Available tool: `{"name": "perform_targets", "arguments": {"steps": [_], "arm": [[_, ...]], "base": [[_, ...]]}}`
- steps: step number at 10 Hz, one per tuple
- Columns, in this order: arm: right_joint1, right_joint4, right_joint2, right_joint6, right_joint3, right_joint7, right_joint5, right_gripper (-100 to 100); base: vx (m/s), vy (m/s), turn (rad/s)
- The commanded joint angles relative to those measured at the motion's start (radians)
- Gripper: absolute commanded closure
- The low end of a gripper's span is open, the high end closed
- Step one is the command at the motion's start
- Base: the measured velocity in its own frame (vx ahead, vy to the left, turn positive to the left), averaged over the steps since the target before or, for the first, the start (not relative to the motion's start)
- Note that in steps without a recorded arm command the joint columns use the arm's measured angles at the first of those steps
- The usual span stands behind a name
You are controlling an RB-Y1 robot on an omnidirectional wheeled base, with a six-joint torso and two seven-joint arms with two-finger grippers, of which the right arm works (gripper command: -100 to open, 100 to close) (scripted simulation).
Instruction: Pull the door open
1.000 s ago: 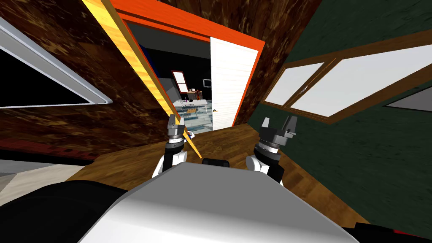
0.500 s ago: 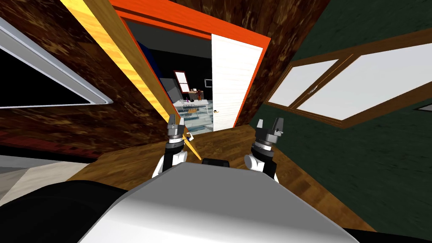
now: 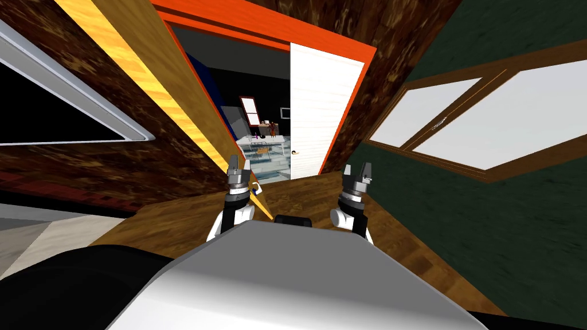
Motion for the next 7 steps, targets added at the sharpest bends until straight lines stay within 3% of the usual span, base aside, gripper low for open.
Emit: {"name": "perform_targets", "arguments": {"steps": [1,5,7], "arm": [[-0.022,0.048,-0.004,-0.007,-0.002,0.004,-0.001,-100],[-0.069,0.165,-0.019,-0.022,-0.014,0.007,-0.010,-100],[-0.082,0.197,-0.023,-0.026,-0.017,0.008,-0.012,-100]], "base": [[0.086,-0.014,0.060],[0.089,-0.026,0.079],[0.093,-0.021,0.062]]}}
